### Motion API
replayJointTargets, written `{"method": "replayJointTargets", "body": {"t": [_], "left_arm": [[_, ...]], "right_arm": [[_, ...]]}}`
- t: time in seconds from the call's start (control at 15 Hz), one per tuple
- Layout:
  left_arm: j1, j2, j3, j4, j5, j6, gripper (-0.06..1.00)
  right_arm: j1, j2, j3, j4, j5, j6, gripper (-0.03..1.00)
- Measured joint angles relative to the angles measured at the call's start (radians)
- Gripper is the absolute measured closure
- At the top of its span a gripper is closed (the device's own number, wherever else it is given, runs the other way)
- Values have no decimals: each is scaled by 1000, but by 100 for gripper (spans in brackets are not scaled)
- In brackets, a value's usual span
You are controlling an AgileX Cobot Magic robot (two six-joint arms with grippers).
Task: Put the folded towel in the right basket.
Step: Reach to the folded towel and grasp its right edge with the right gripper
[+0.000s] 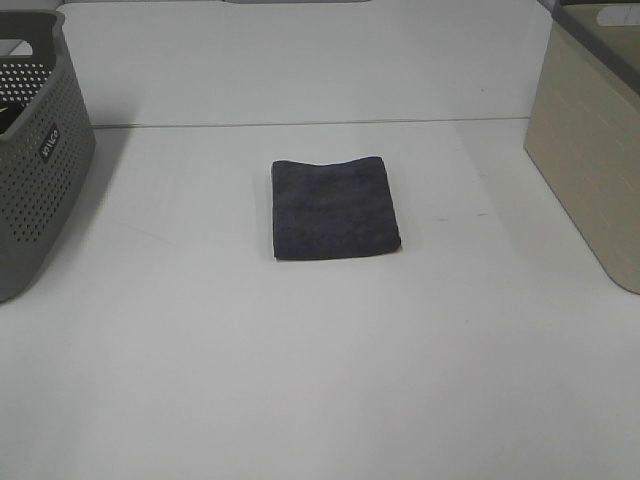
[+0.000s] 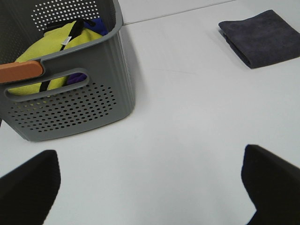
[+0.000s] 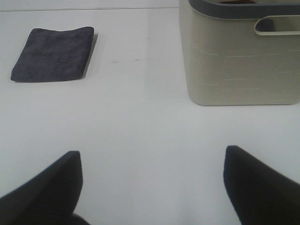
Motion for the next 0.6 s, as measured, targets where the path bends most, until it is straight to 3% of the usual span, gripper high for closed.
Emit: {"method": "replayJointTargets", "body": {"t": [0.6], "left_arm": [[0,0,0,0,0,0,-4]], "right_arm": [[0,0,0,0,0,0,20]]}}
